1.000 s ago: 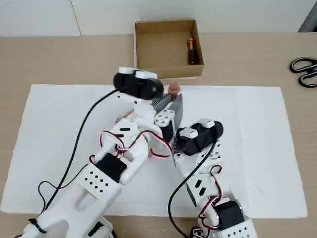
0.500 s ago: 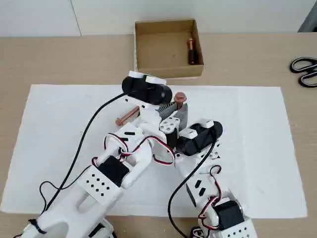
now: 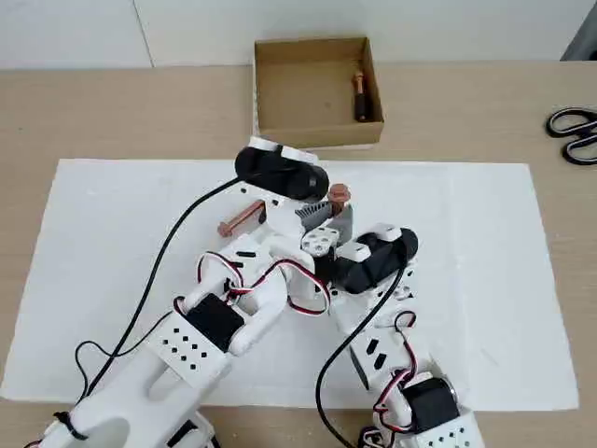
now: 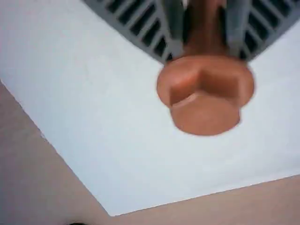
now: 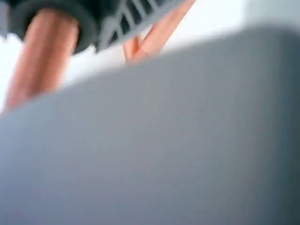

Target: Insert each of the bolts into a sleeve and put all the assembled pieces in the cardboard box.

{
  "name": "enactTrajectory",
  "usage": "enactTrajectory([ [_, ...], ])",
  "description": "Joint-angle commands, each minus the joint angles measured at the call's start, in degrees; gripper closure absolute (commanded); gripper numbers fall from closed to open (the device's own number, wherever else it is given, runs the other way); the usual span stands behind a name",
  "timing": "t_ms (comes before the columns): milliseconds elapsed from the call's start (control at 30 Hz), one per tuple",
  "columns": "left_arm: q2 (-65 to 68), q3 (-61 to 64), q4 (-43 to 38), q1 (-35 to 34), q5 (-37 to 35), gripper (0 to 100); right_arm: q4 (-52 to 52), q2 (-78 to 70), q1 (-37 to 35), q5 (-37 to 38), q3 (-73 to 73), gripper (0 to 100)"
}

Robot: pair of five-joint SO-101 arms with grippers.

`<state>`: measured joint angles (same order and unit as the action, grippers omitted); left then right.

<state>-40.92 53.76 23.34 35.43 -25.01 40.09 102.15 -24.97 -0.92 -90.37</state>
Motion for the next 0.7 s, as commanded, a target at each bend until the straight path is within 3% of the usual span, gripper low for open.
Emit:
enactTrajectory([
  [0,-1.9,-0.6,1.8,0.4,-0.3,99,0.0,0.3,0.2,-0.6,0.4,99.5],
  [433,-6.9,0.1,8.7,1.7,-0.2,99,0.0,0.3,0.2,-0.6,0.4,99.5],
  [667,-6.9,0.1,8.6,1.7,0.3,99,0.0,0.3,0.2,-0.6,0.4,99.5],
])
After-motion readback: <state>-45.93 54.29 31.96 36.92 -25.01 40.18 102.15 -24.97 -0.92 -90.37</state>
